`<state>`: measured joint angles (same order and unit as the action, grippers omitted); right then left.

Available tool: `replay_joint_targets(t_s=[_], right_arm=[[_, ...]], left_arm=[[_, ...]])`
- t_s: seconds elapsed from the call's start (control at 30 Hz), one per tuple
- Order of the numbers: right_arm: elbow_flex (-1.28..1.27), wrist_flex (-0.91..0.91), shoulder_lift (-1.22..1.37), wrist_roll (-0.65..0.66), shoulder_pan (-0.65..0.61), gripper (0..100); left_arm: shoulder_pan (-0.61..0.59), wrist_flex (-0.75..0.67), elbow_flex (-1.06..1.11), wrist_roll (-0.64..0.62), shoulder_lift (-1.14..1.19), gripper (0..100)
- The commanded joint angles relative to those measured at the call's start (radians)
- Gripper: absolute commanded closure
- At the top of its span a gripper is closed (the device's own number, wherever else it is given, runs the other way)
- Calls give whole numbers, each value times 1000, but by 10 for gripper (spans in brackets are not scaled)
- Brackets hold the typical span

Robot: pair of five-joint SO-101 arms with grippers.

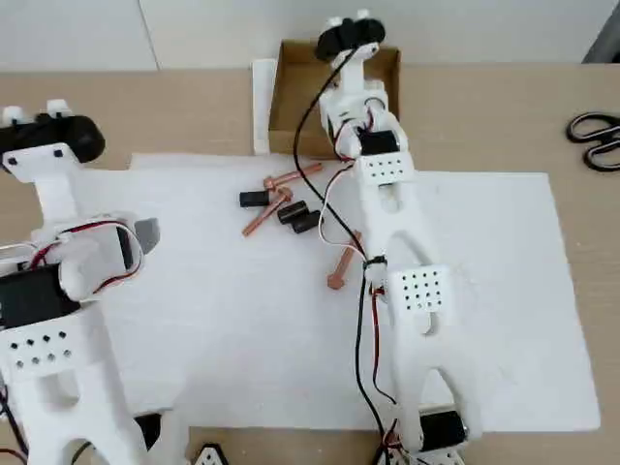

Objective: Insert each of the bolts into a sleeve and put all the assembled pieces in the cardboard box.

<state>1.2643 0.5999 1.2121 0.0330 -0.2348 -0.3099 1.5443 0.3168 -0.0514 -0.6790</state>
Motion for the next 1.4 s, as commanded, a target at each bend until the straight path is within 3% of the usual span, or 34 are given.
replay_joint_targets(t_s=[0.0,0.2,0.7,0.87,1.03,1.2,1.37], right_arm=[[160,88,-31,11,-4,819],[427,351,-33,11,-2,819],[416,1142,-470,17,-62,819],[338,1145,-492,25,-79,819],[140,1147,-553,26,-122,820],[-195,1148,-753,114,-177,820],[-571,1139,-1024,196,-239,820]], left_arm=[[3,5,-42,6,-23,746],[5,0,-42,6,-23,746],[-2,3,-30,-2,-21,746],[-55,-5,4,-11,-21,746],[-267,-34,7,-43,-21,746],[-437,-40,10,-43,-20,746],[-531,-48,27,-43,-20,746]])
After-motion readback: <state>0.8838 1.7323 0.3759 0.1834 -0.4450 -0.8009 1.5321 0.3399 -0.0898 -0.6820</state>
